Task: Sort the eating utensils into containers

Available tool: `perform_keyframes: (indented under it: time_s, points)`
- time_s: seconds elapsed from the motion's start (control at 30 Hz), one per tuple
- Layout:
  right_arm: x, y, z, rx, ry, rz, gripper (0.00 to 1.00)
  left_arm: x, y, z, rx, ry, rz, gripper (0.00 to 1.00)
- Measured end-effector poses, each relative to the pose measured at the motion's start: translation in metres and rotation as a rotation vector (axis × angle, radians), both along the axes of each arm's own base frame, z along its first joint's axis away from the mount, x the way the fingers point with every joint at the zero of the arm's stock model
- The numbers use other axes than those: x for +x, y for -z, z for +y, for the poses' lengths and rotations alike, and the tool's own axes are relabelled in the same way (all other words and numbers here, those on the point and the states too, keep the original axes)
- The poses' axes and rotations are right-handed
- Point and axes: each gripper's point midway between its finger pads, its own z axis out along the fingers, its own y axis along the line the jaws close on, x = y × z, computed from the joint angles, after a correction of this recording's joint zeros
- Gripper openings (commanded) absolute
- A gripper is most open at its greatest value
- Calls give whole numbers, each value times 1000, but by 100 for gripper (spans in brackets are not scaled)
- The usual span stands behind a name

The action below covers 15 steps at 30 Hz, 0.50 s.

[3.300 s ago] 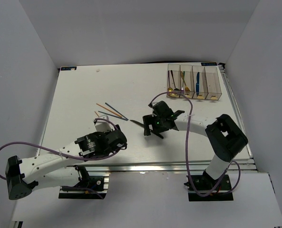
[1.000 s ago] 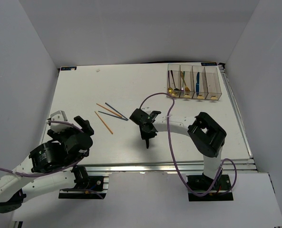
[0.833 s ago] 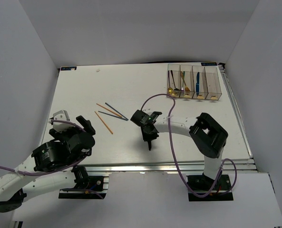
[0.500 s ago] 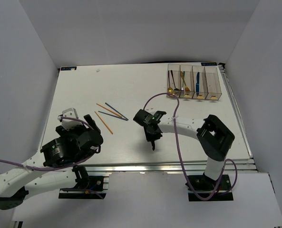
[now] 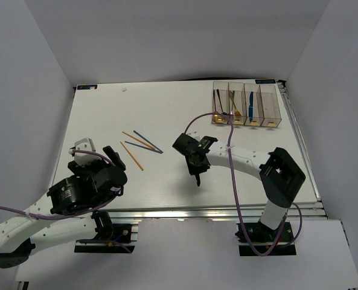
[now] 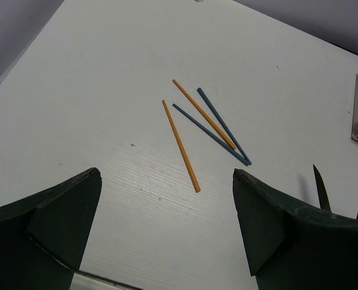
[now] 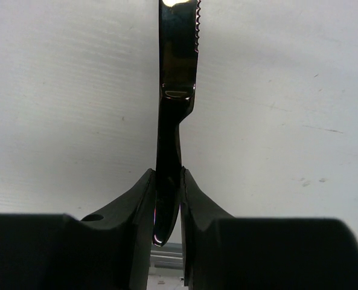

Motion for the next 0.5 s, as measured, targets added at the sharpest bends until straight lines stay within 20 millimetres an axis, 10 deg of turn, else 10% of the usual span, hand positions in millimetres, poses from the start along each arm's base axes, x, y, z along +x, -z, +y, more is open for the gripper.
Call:
perform_keyframes:
  time_s: [0.5]
  points:
    - [69,-42,-42,0,70,-71,0,0,0,0,0,0,0,98]
